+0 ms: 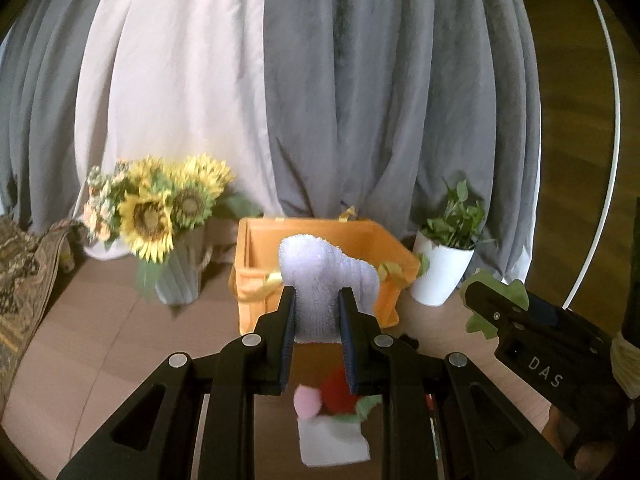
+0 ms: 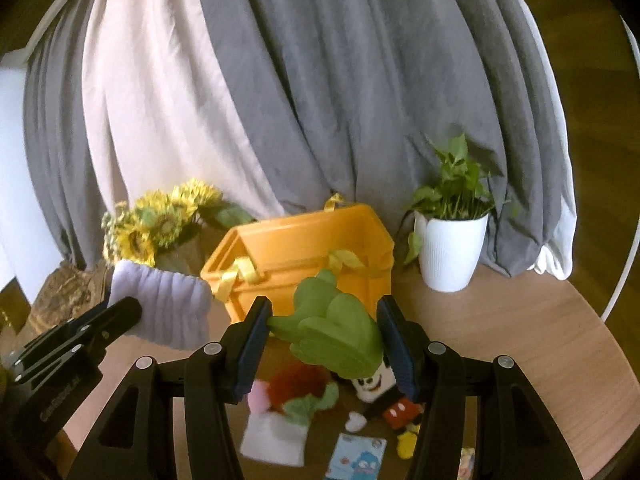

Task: Organize soft objects
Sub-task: 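Carry the lilac cloth with the left gripper while the right gripper carries the green plush over the orange crate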

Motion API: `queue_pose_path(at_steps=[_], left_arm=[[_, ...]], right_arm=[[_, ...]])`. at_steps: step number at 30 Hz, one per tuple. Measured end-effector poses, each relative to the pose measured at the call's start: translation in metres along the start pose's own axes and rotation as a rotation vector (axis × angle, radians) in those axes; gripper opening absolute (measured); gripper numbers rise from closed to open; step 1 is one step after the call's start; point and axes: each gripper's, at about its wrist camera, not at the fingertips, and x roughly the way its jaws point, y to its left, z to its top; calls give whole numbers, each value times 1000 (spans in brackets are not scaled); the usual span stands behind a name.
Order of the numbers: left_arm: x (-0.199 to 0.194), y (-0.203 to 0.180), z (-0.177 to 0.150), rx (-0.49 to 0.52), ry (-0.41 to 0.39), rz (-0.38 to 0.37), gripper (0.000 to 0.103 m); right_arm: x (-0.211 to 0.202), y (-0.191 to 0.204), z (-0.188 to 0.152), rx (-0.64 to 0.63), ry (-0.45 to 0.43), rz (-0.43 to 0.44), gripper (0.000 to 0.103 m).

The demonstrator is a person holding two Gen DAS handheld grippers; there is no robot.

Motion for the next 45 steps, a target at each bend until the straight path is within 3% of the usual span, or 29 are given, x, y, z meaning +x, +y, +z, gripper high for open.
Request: queue_pose_path(at_steps=[10, 21, 45], left_arm=[[17, 15, 31, 11, -58, -22, 21], [53, 14, 54, 2, -93, -3, 21], [152, 31, 81, 12, -56, 41, 21]], right_arm=[[11, 23, 30, -16, -85, -37, 56], [42, 21, 64, -55, -131, -22, 56], [149, -2, 103, -77, -77, 12, 56]])
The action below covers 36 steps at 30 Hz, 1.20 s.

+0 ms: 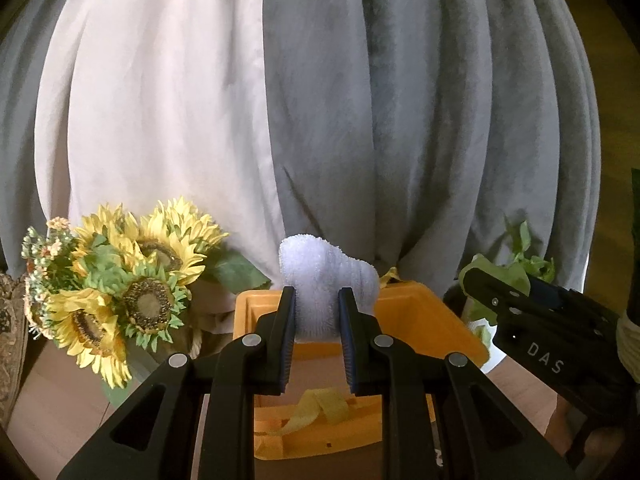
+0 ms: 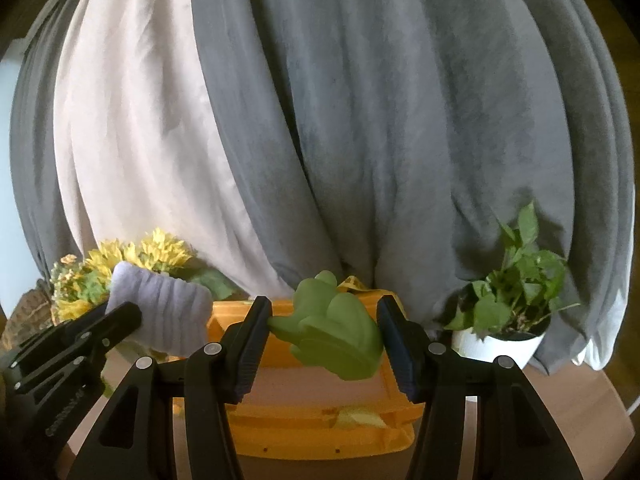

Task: Organize soft objects
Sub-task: 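Carry the lilac cloth with the left gripper while the right gripper carries the green plush over the orange crate, then open the left gripper over the crate while the right gripper releases the green plush inside, then withdraw both open grippers from the crate back toward the remaining toys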

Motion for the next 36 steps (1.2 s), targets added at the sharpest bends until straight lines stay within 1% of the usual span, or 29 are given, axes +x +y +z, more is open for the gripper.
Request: queue_pose_path(at_steps=[6, 12, 20, 27, 28, 29, 31, 32, 34, 36], left_arm=[[27, 7, -5, -3, 32, 13, 21], [58, 12, -13, -11, 80, 9, 21], [95, 11, -29, 16, 152, 9, 21], [114, 11, -41, 40, 202, 5, 24], [115, 11, -42, 43, 205, 8, 26], [117, 11, -43, 44, 208, 7, 27], [119, 11, -44, 40, 212, 3, 33], [120, 11, -44, 39, 213, 3, 35], [116, 11, -43, 40, 212, 2, 41], [112, 12, -41, 34, 207, 3, 44]], right_arm=[[30, -1, -1, -3, 43, 0, 56], [59, -4, -6, -2, 94, -3, 56], [98, -10, -18, 0, 189, -9, 56], [121, -12, -29, -2, 258, -3, 56], [124, -12, -30, -2, 265, 1, 57], [124, -12, -30, -3, 267, 1, 59], [125, -12, -30, -7, 265, -6, 65], [124, -12, -29, -11, 259, -14, 65], [121, -12, -28, -20, 250, -30, 66], [119, -12, -27, -22, 249, -35, 65]])
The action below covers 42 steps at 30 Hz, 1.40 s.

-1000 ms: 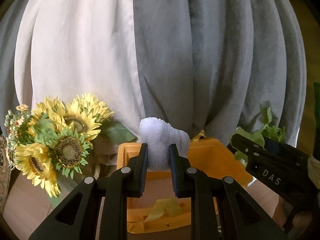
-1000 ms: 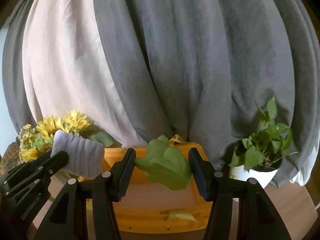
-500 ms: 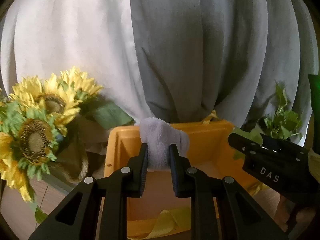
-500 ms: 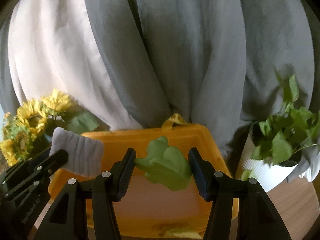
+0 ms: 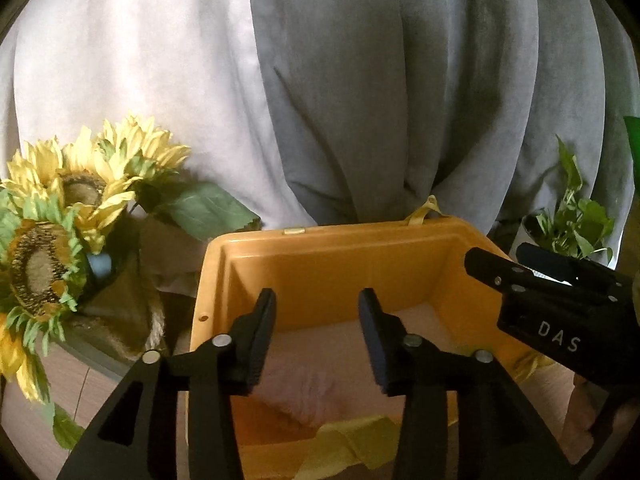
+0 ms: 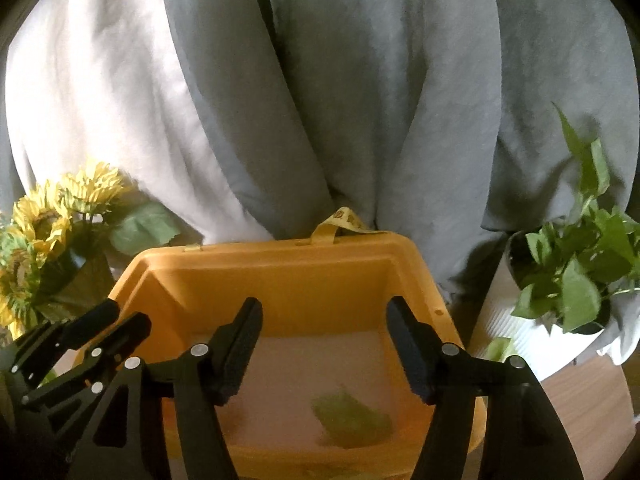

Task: Organize soft objects
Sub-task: 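Withdraw both open grippers from the crate back toward the remaining toys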

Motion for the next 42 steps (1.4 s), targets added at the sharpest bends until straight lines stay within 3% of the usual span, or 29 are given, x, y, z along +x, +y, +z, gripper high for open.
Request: queue_pose_path(at_steps=[4, 9, 23, 42], left_arm=[[-18, 0, 1, -9, -14, 15, 56], [-45, -3, 3, -20, -25, 30, 62], [-129, -18, -4, -23, -86, 77, 63], [-217, -31, -35, 26, -139, 43, 65]], right_arm=[[-12, -2, 0, 8, -9, -3, 66], [-36, -2, -2, 14, -28, -7, 66], [-124, -8, -12, 38, -117, -5, 66], [-219, -13, -49, 78, -185, -81, 66]])
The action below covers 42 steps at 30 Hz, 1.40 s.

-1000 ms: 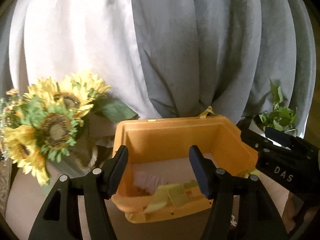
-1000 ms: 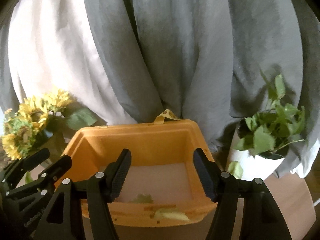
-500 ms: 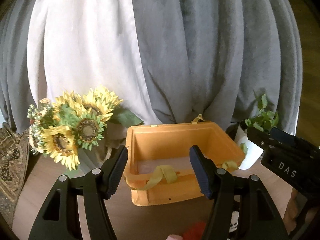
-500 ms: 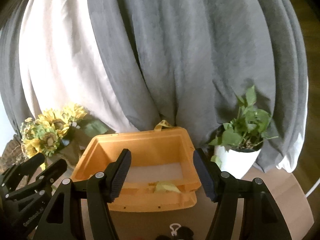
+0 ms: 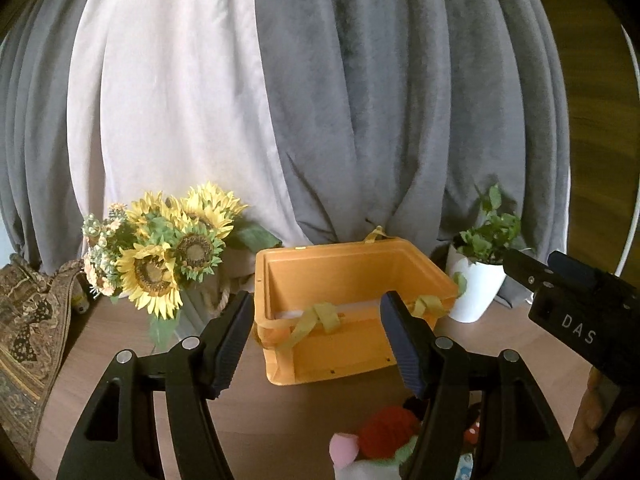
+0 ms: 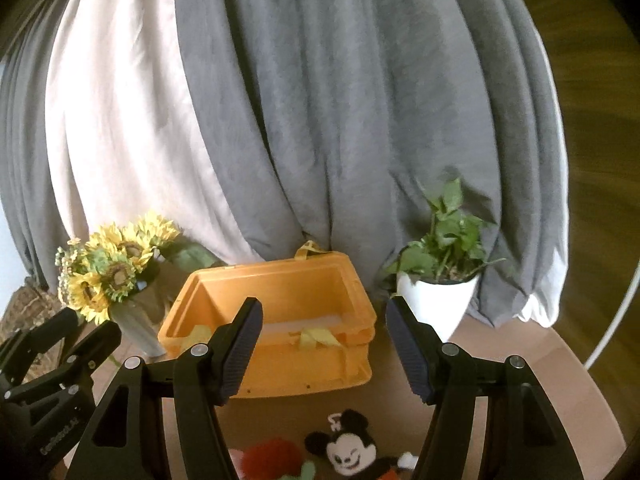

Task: Organize soft objects
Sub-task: 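Withdraw both open grippers from the crate back toward the remaining toys, then move the left gripper to the blue tissue pack while the right gripper grasps the pastel cloth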

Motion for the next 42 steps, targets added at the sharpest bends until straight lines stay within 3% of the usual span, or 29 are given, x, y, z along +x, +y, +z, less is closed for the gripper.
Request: queue_pose_path(at_steps=[12, 26, 33, 42], left_arm=[[-36, -15, -22, 26, 4, -26, 65], [-78, -70, -43, 36, -29, 12, 69], [-92, -98, -62, 45, -7, 23, 70], [-94, -126, -93, 61, 62, 46, 70]], right_arm=[[-47, -8, -25, 25, -27, -60, 66], [-88, -56, -40, 27, -43, -33, 66], [-102, -81, -54, 21, -19, 0, 66], [-102, -107, -86, 28, 75, 56, 66]])
